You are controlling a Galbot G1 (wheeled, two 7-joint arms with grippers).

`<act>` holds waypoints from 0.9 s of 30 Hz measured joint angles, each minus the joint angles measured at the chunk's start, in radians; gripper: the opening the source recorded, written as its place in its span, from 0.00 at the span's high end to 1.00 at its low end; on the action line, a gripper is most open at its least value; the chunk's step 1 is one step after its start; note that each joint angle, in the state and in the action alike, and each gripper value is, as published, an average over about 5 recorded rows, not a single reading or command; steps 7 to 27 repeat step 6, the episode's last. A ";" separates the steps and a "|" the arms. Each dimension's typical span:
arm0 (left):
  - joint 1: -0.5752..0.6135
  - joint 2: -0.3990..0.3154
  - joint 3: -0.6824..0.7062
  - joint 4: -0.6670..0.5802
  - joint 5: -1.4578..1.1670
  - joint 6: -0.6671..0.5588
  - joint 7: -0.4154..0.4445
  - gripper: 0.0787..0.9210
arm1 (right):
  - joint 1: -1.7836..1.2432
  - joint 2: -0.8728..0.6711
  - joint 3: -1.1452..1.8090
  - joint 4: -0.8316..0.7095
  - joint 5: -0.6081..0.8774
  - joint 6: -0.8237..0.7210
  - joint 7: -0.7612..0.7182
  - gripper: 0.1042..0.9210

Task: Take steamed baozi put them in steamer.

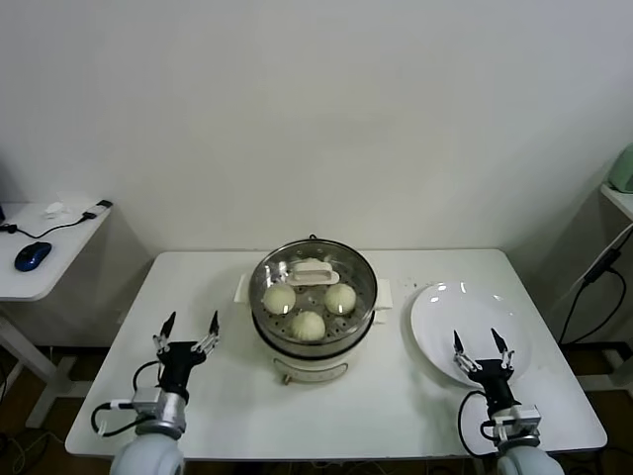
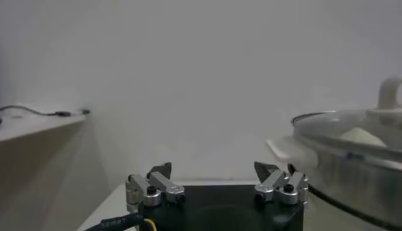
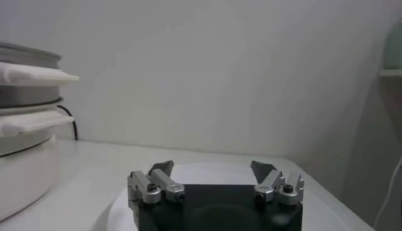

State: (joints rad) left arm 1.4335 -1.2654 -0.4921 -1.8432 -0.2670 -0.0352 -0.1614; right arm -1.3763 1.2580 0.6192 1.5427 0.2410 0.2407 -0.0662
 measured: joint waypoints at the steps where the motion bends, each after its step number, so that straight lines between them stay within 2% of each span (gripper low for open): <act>1: 0.003 0.001 -0.002 0.006 -0.008 -0.007 0.001 0.12 | 0.000 0.000 0.000 0.000 0.001 0.000 0.000 0.12; 27: 0.012 0.005 -0.009 0.024 -0.035 -0.026 0.001 0.12 | 0.002 0.000 -0.001 0.000 0.002 0.002 -0.001 0.12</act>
